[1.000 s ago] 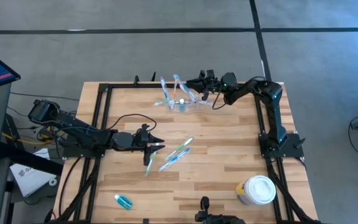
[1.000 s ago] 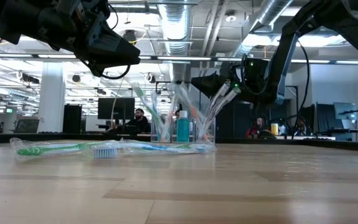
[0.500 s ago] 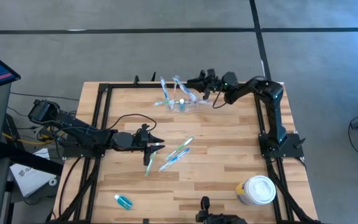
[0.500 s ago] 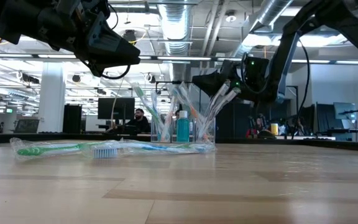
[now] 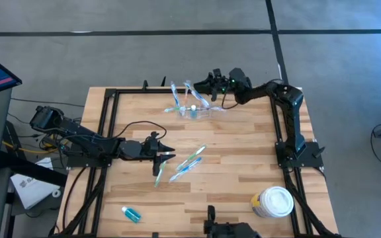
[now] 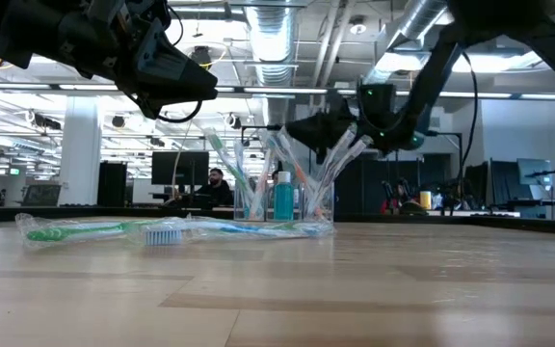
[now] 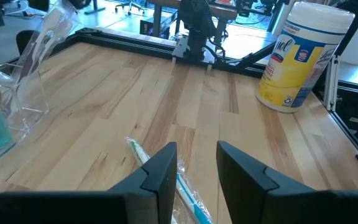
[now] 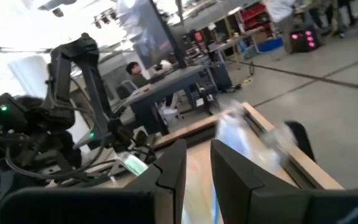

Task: Pick & Place toothbrushing station
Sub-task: Put the blue toothbrush into the transparent organizer

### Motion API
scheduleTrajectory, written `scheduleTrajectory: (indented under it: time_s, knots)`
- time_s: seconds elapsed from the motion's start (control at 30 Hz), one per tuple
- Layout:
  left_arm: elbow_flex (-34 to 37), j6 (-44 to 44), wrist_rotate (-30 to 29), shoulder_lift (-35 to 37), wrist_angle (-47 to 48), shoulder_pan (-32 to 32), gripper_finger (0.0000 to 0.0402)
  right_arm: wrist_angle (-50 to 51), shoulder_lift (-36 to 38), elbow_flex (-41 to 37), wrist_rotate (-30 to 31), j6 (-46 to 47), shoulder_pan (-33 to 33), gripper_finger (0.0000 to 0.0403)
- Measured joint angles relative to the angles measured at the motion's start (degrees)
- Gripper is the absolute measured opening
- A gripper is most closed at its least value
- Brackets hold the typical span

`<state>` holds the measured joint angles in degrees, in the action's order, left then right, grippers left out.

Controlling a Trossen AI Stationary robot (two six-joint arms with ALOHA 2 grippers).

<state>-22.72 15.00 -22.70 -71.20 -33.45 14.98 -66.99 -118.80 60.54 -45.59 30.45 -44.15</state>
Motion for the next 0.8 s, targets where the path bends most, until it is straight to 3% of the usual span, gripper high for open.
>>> scheduleTrajectory:
  time_s: [0.23, 0.47, 0.63, 0.8]
  knots:
    - [0.00, -0.07, 0.00, 0.00, 0.01, -0.01, 0.0106, 8.80, 0.04, 7.08, -1.90, -1.92, 1.06, 0.0066]
    - [0.00, -0.17, 0.00, 0.00, 0.02, 0.00, 0.0106, 28.79, 1.51, 13.15, -2.30, -12.24, 2.04, 0.0066]
    - [0.00, -0.20, 0.00, 0.00, 0.04, 0.00, 0.0106, 45.81, 7.72, 15.04, 2.96, -25.08, 3.59, 0.0066]
    - [0.00, -0.20, 0.00, 0.00, 0.02, -0.01, 0.0106, 55.08, 12.78, 15.14, 10.62, -32.19, 4.95, 0.0066]
